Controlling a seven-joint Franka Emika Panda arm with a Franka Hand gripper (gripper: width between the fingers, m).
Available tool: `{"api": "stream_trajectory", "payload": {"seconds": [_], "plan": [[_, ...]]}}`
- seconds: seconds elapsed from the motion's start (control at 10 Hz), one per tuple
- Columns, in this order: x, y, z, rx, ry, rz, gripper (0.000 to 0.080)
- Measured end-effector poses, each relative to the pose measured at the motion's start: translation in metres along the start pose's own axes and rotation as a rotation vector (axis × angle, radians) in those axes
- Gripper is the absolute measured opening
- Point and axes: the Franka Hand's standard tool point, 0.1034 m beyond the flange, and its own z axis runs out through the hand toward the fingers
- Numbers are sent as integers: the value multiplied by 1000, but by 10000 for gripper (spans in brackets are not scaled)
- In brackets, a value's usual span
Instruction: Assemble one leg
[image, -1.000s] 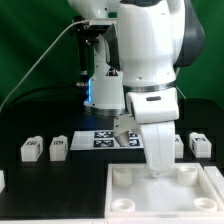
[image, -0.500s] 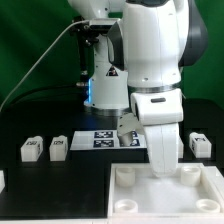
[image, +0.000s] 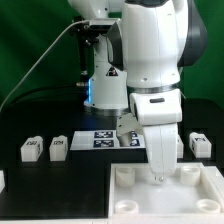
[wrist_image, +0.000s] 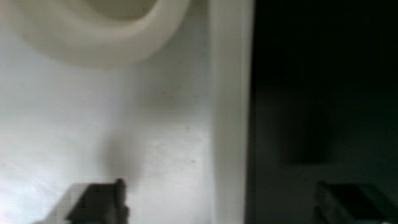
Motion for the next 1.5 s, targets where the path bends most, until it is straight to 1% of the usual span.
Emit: {"api": "stream_trajectory", "payload": {"seconds": [0.1, 0.2, 0.7, 0.9, 1.0, 1.1, 1.2, 1.3, 1.4, 1.5], "plan": [[0, 0, 0, 0, 0, 0, 619], [-1, 0, 0, 0, 0, 1, 644], [-2, 0, 0, 0, 0, 3, 648], [-1, 1, -2, -3, 0, 75, 648], [8, 1, -13, -5, -7, 144, 648], [20, -1, -24, -19, -8, 239, 648], [35, -4, -32, -31, -6, 362, 648], [53, -6, -41, -38, -3, 522, 648], [70, -7, -50, -51, 6, 644, 648], [82, -9, -56, -61, 14, 710, 648]]}}
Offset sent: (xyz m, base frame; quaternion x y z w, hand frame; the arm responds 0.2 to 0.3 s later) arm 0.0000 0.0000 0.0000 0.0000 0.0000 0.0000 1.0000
